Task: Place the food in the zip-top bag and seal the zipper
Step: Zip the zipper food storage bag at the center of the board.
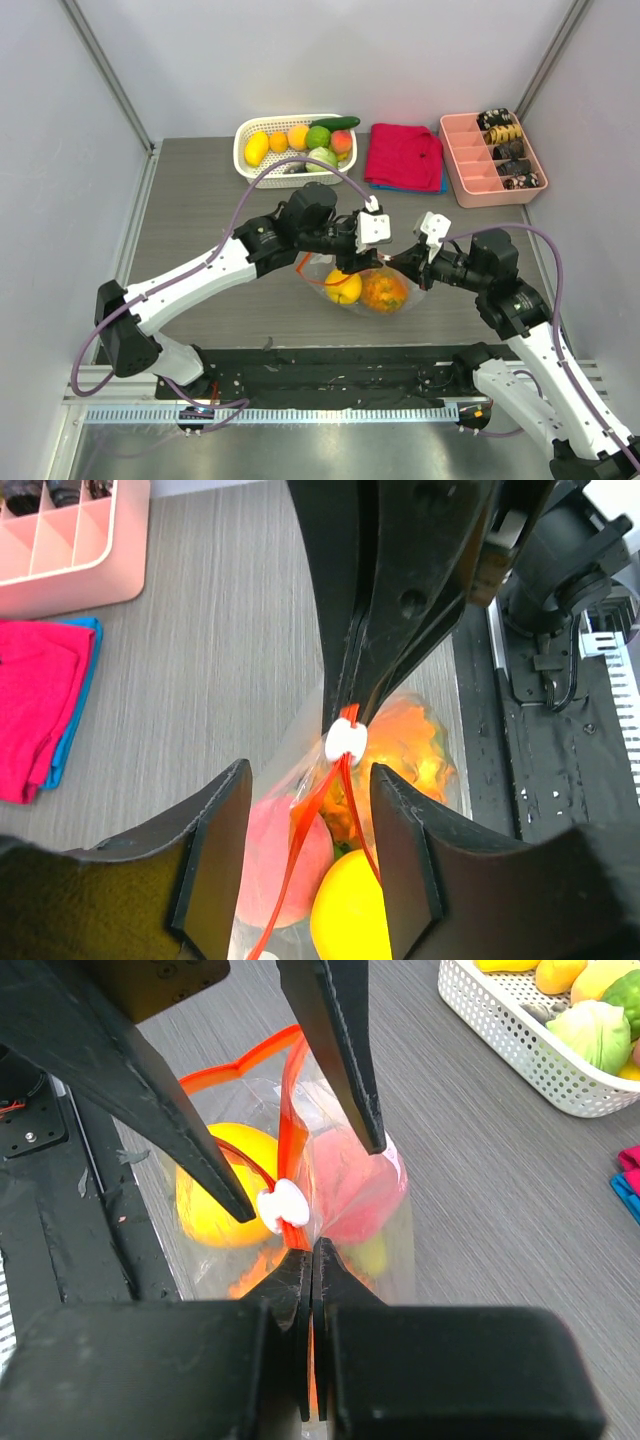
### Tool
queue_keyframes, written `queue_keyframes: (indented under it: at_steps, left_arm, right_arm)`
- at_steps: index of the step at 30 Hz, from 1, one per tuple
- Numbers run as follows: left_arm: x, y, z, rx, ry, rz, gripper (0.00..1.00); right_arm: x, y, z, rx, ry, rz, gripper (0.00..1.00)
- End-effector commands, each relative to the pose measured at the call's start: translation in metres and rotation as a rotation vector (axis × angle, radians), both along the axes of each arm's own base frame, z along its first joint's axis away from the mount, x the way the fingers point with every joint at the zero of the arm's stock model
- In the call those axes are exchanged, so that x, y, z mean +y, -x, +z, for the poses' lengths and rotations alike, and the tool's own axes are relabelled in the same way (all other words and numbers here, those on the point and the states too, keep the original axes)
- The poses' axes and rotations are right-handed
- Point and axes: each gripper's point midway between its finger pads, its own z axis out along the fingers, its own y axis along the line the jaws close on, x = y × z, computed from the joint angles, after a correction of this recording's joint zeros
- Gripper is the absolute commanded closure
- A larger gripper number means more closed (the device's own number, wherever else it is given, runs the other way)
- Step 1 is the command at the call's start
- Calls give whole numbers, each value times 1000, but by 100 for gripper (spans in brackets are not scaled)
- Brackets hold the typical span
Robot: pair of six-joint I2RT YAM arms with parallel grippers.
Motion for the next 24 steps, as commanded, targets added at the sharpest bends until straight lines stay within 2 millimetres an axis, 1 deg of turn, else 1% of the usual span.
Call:
queue_keyframes:
  at_steps: [1,4,7,8,10,11,13,14,16,17,18,20,24]
  left_arm:
    - [-11,4,35,-33,92,-30,46]
    - [-14,6,39,-46,100,-38,47]
    - [-16,8,39,-47,100,-49,53]
    - [-17,8,37,-47,97,-52,60]
    - [-17,8,31,-47,77,-57,65]
    - [-16,7,30,-50,74,-57,71]
    - [-16,8,29,-53,71,-58,76]
    - [-15,8,29,-59,70,-66,81]
    - [-14,9,25,-54,55,-68,87]
    - [-12,8,23,-55,43,-64,94]
    - [-10,8,22,-53,36,-64,96]
    - [-3,7,18,-42,20,-57,100]
    - [11,-1,8,-26,-10,-28,100]
  right_arm:
    - [3,-1,30,-67,-42,10,99]
    - [4,-1,29,-63,-43,9,99]
    - [4,-1,29,-58,-44,9,99]
    - [4,-1,30,-63,-46,9,99]
    - [3,-1,30,-61,-45,7,99]
    - [4,-1,31,-64,-46,9,98]
    - [3,-1,31,-64,-46,7,99]
    - [3,-1,31,-64,-46,6,99]
    - [3,-1,30,-62,-46,5,99]
    - [3,-1,29,-60,-45,2,99]
    - [2,-1,30,-62,-45,1,98]
    - [1,0,30,-69,-42,-6,99]
    - [0,0,29,-71,-40,-11,99]
